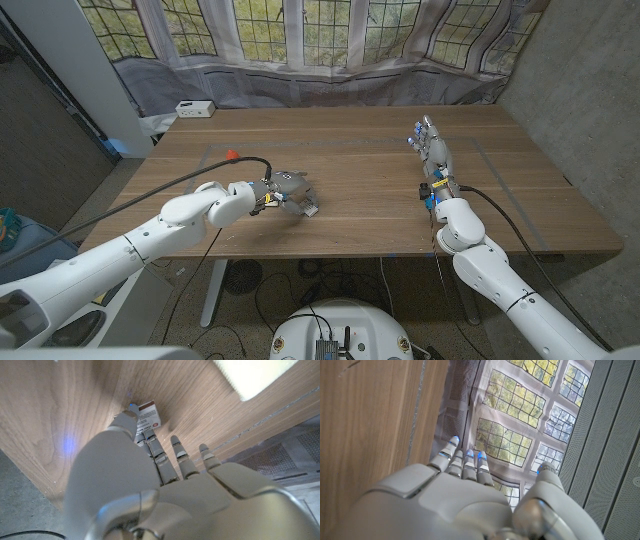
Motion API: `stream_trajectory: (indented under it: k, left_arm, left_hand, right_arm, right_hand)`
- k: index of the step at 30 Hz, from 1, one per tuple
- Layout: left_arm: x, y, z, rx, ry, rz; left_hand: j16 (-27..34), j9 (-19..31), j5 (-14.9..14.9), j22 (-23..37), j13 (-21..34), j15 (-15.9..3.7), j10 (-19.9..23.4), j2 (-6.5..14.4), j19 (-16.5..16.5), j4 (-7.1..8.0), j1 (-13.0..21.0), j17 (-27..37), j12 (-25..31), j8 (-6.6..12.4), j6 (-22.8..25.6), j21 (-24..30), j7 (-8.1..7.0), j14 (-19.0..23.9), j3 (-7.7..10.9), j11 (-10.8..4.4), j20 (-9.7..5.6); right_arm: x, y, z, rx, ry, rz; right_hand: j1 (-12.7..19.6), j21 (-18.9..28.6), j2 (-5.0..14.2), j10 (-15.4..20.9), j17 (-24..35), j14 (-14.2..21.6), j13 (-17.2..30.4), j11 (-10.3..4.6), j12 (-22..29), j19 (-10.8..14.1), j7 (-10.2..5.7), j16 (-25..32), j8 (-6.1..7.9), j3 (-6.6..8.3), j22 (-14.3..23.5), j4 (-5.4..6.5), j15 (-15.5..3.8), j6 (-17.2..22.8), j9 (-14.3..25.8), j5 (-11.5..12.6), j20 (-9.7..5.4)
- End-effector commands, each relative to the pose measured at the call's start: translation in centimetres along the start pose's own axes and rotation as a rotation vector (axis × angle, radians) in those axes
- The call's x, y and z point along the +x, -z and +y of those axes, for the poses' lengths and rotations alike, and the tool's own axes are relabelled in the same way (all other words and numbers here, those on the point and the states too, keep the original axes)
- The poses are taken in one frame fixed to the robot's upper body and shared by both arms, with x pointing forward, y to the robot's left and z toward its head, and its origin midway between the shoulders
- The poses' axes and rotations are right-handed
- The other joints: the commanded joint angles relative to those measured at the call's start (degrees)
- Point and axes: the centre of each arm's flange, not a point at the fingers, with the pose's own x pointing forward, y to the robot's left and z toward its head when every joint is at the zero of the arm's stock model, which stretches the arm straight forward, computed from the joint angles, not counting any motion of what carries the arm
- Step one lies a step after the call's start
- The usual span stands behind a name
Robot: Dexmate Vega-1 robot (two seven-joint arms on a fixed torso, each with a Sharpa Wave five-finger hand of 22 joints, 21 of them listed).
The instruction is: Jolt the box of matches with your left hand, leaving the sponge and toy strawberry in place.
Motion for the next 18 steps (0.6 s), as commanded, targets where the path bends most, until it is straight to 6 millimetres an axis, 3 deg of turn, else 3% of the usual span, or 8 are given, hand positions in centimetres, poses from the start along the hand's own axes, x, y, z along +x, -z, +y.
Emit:
stream_trajectory:
  k: [1, 8, 18]
  left_arm:
    - [0.2, 0.4, 0.0, -0.020, 0.003, 0.011]
    - [0.1, 0.7, 0.5, -0.018, -0.006, 0.015]
    - [-0.2, 1.0, 1.4, 0.000, -0.021, 0.024]
  left_hand:
    - [0.4, 0.3, -0.2, 0.1, 0.6, -2.91, 2.5, 0.3, 0.7, -0.19, 1.1, 0.2, 0.6, 0.56, 2.0, 0.0, 0.54, 1.1, 0.20, -0.87, 0.11]
    - [0.8, 0.4, -0.8, 0.1, 1.7, -3.27, 4.7, 1.8, 1.6, -0.10, 1.9, 0.3, 1.4, 0.56, 4.1, 0.1, 1.32, 3.6, 0.39, -0.54, 0.14]
    - [0.8, 0.5, -1.1, 0.1, 2.5, -3.73, 5.7, 2.3, 2.4, -0.10, 2.2, 0.3, 1.7, 0.65, 5.6, 0.1, 1.77, 4.6, 0.18, -0.24, 0.13]
  right_arm:
    - [0.1, 0.1, 0.1, 0.002, 0.003, -0.003]
    - [0.1, -0.1, 0.0, 0.001, 0.008, -0.009]
    - [0.0, -0.4, 0.1, -0.001, 0.012, -0.023]
  right_hand:
    - [-0.1, 0.0, 0.30, 0.5, 0.2, 0.0, 0.2, 0.24, 0.3, 0.1, -0.34, 0.3, 0.03, -0.28, 0.2, -0.09, 0.58, 0.2, 0.2, 0.2, 0.17]
    - [-0.1, 0.0, 0.32, 0.5, 0.2, 0.0, 0.2, 0.27, 0.3, 0.0, -0.38, 0.3, 0.02, -0.30, 0.2, -0.08, 0.52, 0.2, 0.2, 0.2, 0.24]
    - [-0.1, 0.0, 0.34, 0.5, 0.2, 0.0, 0.3, 0.26, 0.3, 0.0, -0.37, 0.3, 0.03, -0.31, 0.2, -0.11, 0.54, 0.2, 0.2, 0.2, 0.28]
